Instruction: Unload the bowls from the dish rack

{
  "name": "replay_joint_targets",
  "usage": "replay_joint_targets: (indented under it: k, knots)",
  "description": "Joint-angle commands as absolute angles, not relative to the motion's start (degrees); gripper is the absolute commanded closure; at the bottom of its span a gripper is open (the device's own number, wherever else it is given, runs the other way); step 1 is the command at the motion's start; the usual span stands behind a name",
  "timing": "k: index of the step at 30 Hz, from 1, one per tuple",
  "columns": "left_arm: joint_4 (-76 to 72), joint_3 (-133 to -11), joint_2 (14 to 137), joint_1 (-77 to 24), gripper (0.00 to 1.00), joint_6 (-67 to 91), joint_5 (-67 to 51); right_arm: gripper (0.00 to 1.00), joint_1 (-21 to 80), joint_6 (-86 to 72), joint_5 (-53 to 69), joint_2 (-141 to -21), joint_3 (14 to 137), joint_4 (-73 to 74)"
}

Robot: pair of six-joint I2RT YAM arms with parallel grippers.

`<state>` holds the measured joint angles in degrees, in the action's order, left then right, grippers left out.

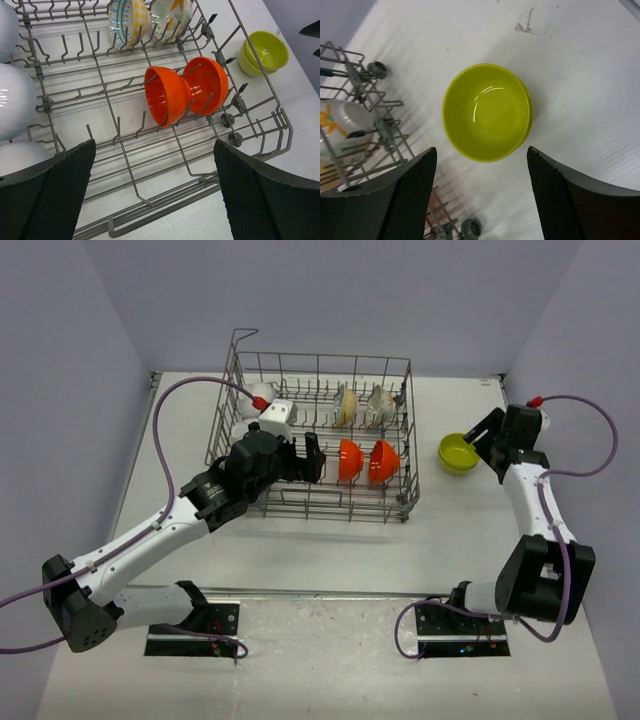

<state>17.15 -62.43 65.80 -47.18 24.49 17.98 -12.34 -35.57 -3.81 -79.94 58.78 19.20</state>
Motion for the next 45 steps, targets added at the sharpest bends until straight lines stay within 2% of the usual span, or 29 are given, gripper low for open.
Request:
replay_joint_targets:
  k: [1,8,13,14,16,19,27,32,38,45]
  knots:
    - [12.30,-64.42,67.76,-45.62,0.00,28.91,14.77,0.26,-11.52,-35.51,-0.26,-73.40,58.89,19.34]
    - [11.61,-69.78,76.28,-42.81,0.00,35.14,8.64,0.01,-9.05,-34.72,13.08,-56.46,53.54,18.54]
    - [5.73,-69.61,83.66,-36.32,0.00,40.86,-6.82,0.01,-8.97,-35.59,32.75,-50.10,50.20,17.76]
    - [3.97,-69.35,85.15,-35.52,0.00,41.22,-13.82,0.01,-9.05,-35.77,36.00,-49.40,49.66,17.06]
    - [1.06,-69.78,90.32,-34.20,0.00,42.01,-18.17,0.01,-9.05,-36.56,43.89,-47.64,47.74,16.35]
    - [-2.10,-71.45,96.30,-34.01,0.00,42.89,-22.40,0.01,-8.96,-36.30,49.46,-44.13,45.97,16.26]
    - [-3.86,-73.65,105.11,-33.57,0.03,44.91,-21.62,0.01,-7.74,-36.30,49.83,-34.72,44.91,18.72]
    - [-8.78,-73.74,107.31,-33.40,0.14,46.05,-25.84,0.01,-6.68,-35.95,50.01,-35.42,45.62,18.72]
    - [-11.51,-74.09,107.84,-32.87,0.34,46.05,-26.98,0.01,-6.07,-35.77,50.45,-36.04,45.26,17.84]
    - [-10.64,-75.41,109.69,-32.70,0.32,46.23,-25.59,0.01,-5.19,-35.33,50.45,-35.86,45.88,18.28]
